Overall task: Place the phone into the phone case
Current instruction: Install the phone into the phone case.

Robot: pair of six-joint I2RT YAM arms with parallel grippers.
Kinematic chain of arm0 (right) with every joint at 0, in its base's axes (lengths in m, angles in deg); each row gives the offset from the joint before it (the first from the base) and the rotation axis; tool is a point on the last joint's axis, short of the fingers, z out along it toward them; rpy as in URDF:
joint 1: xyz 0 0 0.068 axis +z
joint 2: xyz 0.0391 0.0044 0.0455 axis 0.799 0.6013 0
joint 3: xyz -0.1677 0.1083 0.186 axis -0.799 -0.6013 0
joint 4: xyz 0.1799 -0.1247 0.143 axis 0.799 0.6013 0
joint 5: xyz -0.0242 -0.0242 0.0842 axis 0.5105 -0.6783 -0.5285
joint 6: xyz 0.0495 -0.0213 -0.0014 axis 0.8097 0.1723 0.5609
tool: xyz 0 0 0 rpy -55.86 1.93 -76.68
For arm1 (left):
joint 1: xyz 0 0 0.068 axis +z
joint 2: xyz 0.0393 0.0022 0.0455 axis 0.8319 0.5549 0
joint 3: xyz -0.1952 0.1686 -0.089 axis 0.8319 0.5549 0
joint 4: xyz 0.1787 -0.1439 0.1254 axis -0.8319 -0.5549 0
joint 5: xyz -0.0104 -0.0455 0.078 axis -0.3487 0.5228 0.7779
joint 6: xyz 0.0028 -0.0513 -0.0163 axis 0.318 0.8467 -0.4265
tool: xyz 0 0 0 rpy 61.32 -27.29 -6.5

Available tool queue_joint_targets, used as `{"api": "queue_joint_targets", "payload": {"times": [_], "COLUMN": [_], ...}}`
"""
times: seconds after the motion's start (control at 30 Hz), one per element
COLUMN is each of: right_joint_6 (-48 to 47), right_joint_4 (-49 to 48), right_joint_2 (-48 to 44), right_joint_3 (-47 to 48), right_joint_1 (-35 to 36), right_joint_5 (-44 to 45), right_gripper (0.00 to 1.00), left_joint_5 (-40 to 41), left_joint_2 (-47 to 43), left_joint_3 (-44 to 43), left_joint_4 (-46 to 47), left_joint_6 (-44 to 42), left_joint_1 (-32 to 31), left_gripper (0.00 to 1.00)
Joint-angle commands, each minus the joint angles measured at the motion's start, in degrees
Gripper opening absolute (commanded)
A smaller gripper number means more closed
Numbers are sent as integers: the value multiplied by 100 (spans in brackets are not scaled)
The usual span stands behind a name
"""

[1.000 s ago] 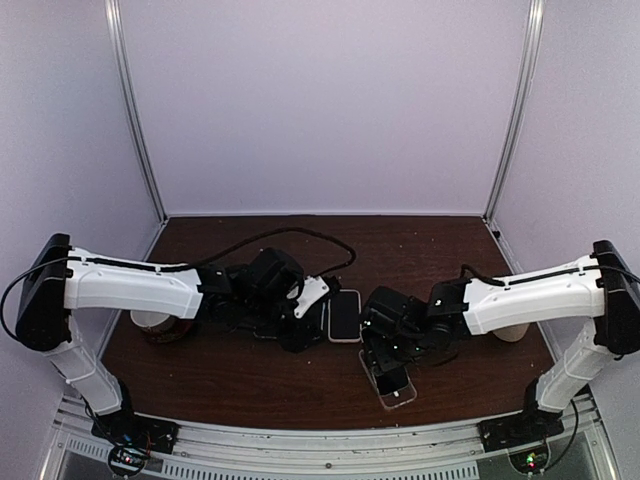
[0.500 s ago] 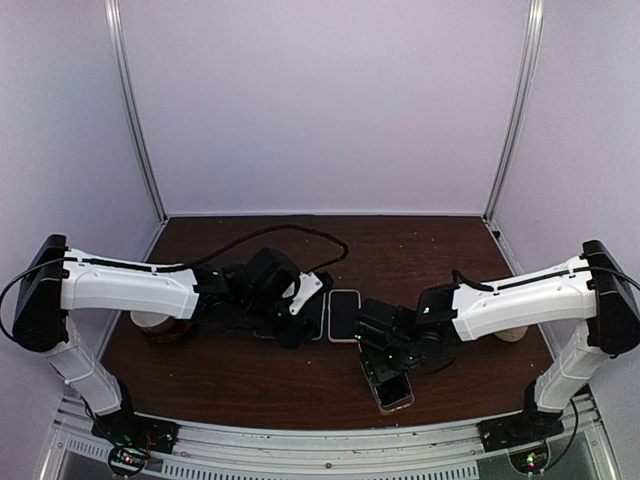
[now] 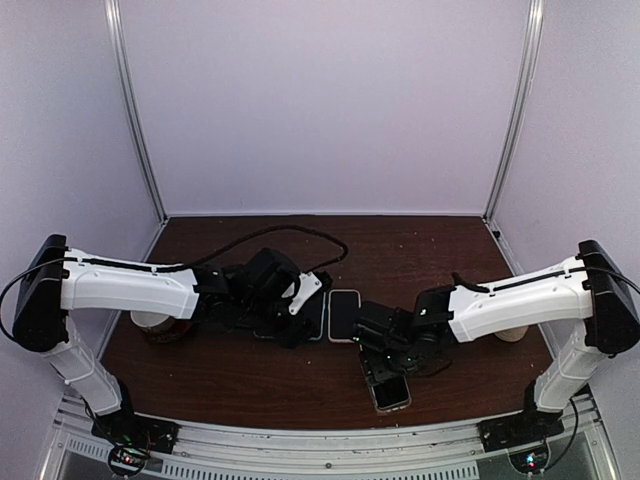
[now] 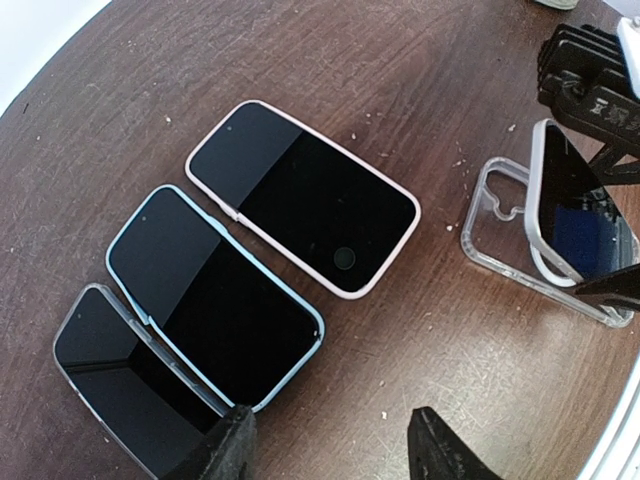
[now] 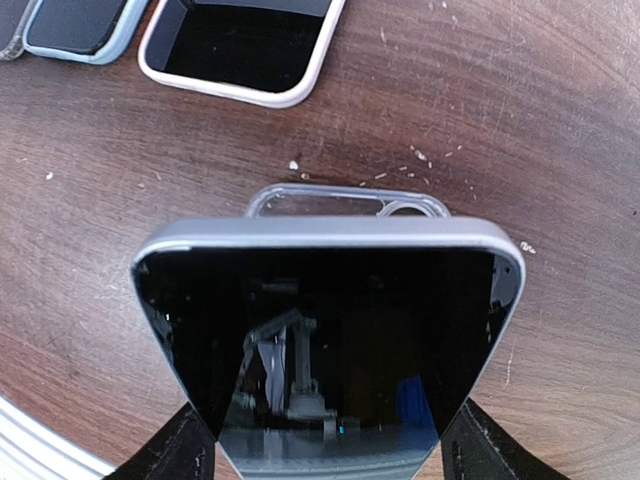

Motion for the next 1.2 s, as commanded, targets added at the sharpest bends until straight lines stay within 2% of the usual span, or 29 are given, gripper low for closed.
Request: {"api": "queue_joint_targets", "payload": {"times": [0.0, 0.2, 0.27, 0.37, 0.43, 0.47, 0.67, 0.8, 0.93, 1.07, 1.17], "right_joint_6": [186, 372, 379, 388, 474, 527, 628, 491, 210, -161, -78], "right_joint_4": [-6, -111, -138, -34, 150, 205, 236, 414, 698, 290, 283], "right_joint_2": [126, 291, 358, 475, 500, 500, 553, 477, 181, -290, -498], "right_joint_3": [-84, -199, -180, -119, -89, -86, -51, 147, 317, 90, -174], "right_joint_1": [46, 40, 37, 33, 19, 8, -23, -26, -33, -133, -288], "right_joint_5": [-85, -224, -236, -200, -117, -89, -64, -4, -11, -747, -822], "right_gripper": [42, 43, 47, 63, 80, 85, 99, 99, 100, 99, 94], "left_joint_5": [70, 42, 14, -12, -31, -35, -28, -45, -617, -1144, -1555], "left_joint_2": [-106, -75, -51, -6, 23, 37, 35, 66, 187, 256, 410], "left_joint_3": [-11, -22, -31, -65, -85, -94, -114, -114, -158, -158, -260], "left_joint_4": [87, 127, 135, 120, 91, 82, 43, 40, 75, 288, 413], "left_joint_6": [-75, -68, -70, -89, -86, -89, -107, -166, -323, -563, -937], "left_joint_1": [42, 43, 47, 56, 56, 51, 55, 52, 29, -115, -318], "left_gripper": [56, 56, 56, 56, 56, 56, 57, 57, 57, 57, 54]}}
